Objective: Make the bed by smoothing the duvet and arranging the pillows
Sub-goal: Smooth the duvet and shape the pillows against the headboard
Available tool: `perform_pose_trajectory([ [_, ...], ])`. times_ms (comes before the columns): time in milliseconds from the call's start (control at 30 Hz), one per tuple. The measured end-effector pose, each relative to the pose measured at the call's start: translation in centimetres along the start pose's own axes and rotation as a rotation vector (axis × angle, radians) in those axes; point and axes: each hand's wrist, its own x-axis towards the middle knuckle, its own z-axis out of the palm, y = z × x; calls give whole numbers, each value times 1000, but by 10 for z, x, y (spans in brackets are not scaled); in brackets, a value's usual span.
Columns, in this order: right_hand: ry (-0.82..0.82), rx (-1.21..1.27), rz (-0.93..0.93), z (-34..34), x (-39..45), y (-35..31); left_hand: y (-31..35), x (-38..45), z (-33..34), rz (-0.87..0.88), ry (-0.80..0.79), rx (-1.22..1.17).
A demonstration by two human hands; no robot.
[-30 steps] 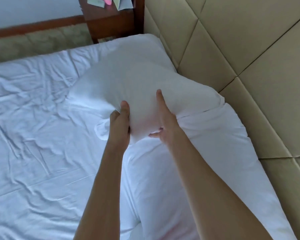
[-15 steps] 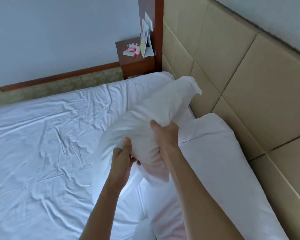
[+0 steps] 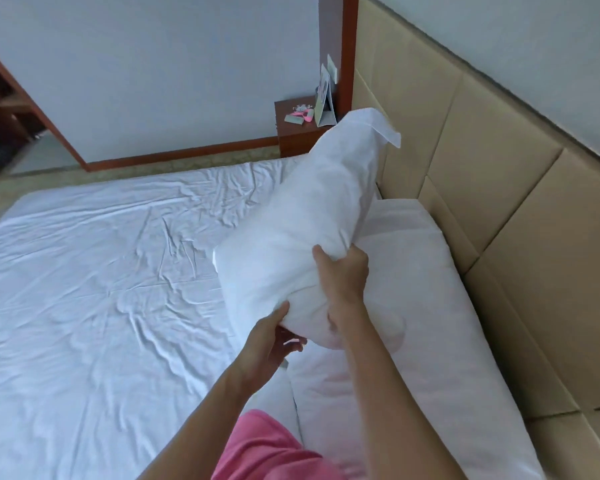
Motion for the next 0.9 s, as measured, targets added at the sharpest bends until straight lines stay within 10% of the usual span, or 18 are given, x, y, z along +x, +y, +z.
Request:
perform_pose_trajectory([
  [267, 116, 246, 72, -62, -35, 13, -73, -15, -3, -432, 142, -459],
  [433, 148, 413, 15, -107, -46, 4, -81, -3, 19, -336, 256, -893],
  [900, 58, 323, -235, -200, -62, -3, 14, 37, 44, 69, -62, -465],
])
